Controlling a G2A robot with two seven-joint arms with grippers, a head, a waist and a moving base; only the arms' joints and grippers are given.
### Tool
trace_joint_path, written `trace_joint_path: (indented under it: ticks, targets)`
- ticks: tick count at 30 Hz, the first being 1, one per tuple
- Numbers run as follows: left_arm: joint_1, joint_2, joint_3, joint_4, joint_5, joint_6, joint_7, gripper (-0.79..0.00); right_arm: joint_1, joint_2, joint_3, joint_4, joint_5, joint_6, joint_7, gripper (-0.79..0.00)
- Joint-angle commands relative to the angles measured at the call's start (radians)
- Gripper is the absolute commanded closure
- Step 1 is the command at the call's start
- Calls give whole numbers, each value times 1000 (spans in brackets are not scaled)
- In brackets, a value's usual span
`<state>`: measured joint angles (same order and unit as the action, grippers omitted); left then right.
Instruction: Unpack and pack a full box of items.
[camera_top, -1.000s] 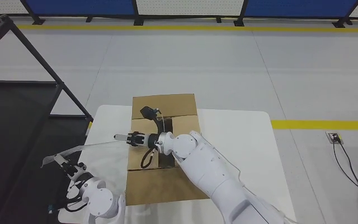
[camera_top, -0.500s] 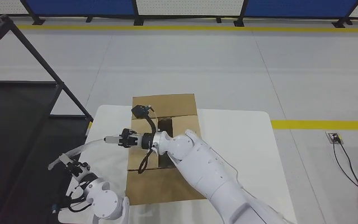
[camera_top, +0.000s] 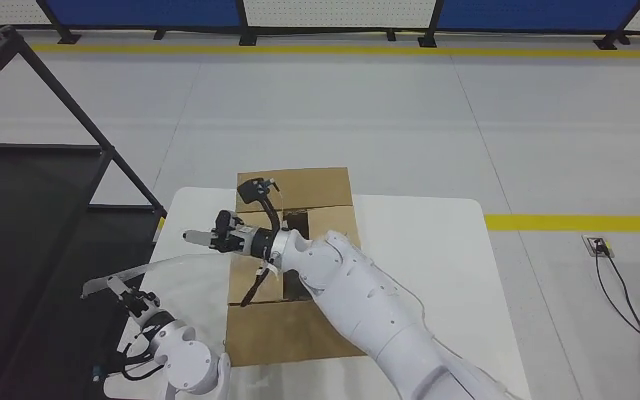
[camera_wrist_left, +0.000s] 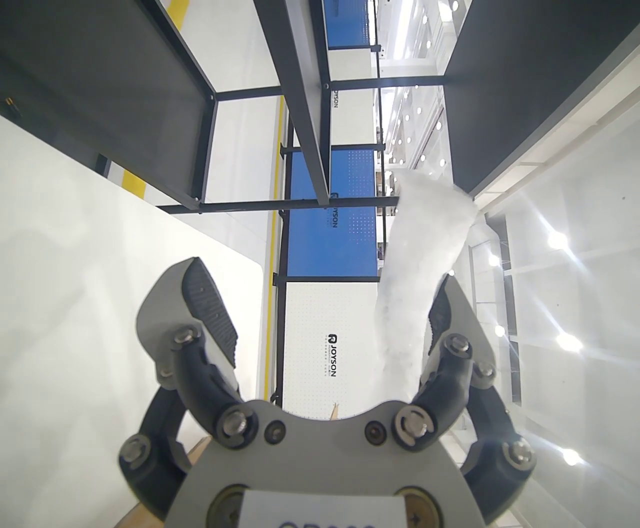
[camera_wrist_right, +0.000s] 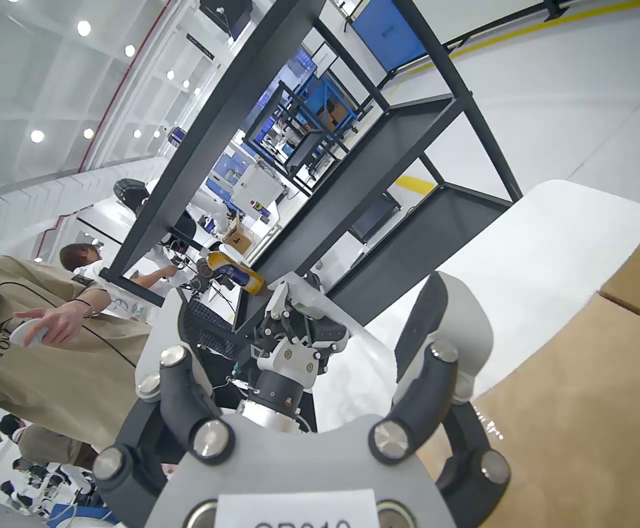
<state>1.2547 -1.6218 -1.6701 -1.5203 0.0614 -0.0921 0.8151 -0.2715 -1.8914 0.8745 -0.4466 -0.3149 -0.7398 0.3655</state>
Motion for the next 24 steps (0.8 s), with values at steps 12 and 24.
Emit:
trace_joint_path:
  ticks: [12,24]
  targets:
    - [14,-5,8,-16,18,1,-20,-785,0,-12,-202,-206,-525,395,87,-785]
    - [22,-10,5,-38,2,7,-27,-785,-34,-67,-310,-245,-743,674,43,-268]
